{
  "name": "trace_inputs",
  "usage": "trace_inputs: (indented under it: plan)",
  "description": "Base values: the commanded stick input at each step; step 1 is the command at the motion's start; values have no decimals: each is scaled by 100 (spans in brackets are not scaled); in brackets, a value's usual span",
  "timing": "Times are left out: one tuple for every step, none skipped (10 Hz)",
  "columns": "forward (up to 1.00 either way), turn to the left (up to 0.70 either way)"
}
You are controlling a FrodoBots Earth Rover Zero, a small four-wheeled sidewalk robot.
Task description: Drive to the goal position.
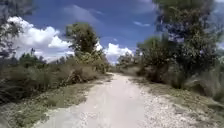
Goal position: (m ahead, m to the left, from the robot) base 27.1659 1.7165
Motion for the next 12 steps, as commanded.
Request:
trace_inputs:
  plan:
    - [50, 0]
    - [50, 0]
    - [50, 0]
    - [50, 0]
    - [50, 0]
    - [50, 0]
    - [50, 0]
    - [50, 0]
    - [50, 0]
    - [50, 0]
    - [50, 0]
    - [50, 0]
